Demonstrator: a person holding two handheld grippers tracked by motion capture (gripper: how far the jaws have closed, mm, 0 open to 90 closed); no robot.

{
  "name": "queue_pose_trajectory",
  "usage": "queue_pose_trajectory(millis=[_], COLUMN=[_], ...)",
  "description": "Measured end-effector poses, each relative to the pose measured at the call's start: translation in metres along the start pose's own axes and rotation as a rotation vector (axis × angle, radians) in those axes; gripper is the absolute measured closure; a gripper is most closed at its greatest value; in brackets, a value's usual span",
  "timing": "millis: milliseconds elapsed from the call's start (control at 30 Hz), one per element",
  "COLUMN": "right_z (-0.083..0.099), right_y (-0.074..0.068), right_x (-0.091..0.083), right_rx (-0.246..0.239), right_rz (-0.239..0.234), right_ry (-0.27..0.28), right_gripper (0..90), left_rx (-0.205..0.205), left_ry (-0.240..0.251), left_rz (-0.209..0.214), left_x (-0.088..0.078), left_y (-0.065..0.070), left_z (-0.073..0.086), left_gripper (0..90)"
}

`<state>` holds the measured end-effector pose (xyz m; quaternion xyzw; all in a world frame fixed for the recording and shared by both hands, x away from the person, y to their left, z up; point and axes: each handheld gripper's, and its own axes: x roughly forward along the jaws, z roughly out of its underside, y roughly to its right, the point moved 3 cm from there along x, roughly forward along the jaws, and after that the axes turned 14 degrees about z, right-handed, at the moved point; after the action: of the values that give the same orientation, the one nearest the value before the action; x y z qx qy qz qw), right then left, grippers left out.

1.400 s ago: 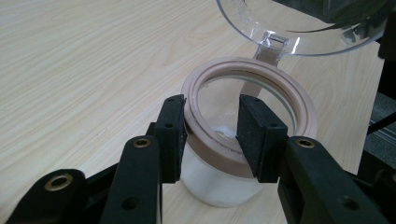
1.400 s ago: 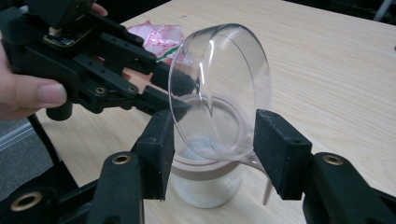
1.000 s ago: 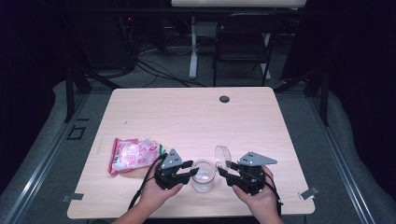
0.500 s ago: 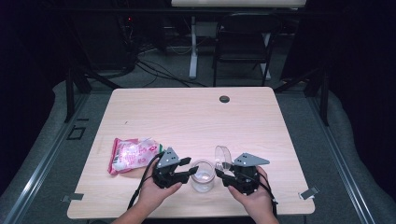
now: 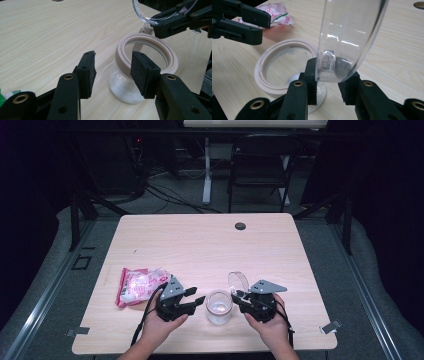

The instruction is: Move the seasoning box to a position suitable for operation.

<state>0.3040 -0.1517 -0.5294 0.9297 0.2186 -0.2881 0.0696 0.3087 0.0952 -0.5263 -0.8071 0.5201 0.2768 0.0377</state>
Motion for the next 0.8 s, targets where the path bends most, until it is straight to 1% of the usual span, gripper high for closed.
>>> queue_pose_trajectory(millis=[67,167,300,433,467,500,567,633,667,767,800], right_z=[-0.001,-0.003,-0.007,-0.010,-0.012,-0.012,-0.013,-0.014,-0.014,-0.013,-0.012], right_y=[0.002,0.004,0.007,0.010,0.011,0.011,0.013,0.014,0.015,0.015,0.016], right_x=[0.003,0.007,0.012,0.016,0.018,0.018,0.020,0.021,0.021,0.020,0.018], right_rx=[0.001,0.004,0.006,-0.011,-0.023,-0.023,-0.025,-0.010,-0.007,-0.005,-0.003], right_rz=[-0.017,-0.033,-0.043,-0.064,-0.067,-0.067,-0.076,-0.084,-0.065,-0.055,-0.045], right_ry=[0.006,0.006,0.004,-0.005,-0.008,-0.008,-0.007,-0.007,-0.007,0.001,-0.003], right_gripper=[72.9,73.6,74.1,74.1,74.0,74.0,73.9,73.4,69.6,67.0,64.8], left_rx=[-0.008,-0.005,-0.003,-0.018,-0.022,-0.019,-0.026,-0.026,-0.031,-0.033,-0.033], left_ry=[0.001,0.000,0.010,0.021,0.029,0.024,0.030,0.028,0.029,0.032,0.043], left_rz=[-0.009,-0.016,-0.038,-0.062,-0.067,-0.071,-0.075,-0.081,-0.087,-0.092,-0.096], left_x=[-0.002,-0.007,-0.014,-0.022,-0.024,-0.026,-0.028,-0.030,-0.031,-0.033,-0.035], left_y=[0.000,-0.002,-0.004,-0.009,-0.010,-0.012,-0.014,-0.018,-0.020,-0.022,-0.025], left_z=[0.001,0.003,0.005,0.007,0.007,0.007,0.008,0.008,0.008,0.007,0.006], left_gripper=[55.0,54.8,54.5,54.3,53.8,53.8,53.0,52.0,51.5,51.4,51.1])
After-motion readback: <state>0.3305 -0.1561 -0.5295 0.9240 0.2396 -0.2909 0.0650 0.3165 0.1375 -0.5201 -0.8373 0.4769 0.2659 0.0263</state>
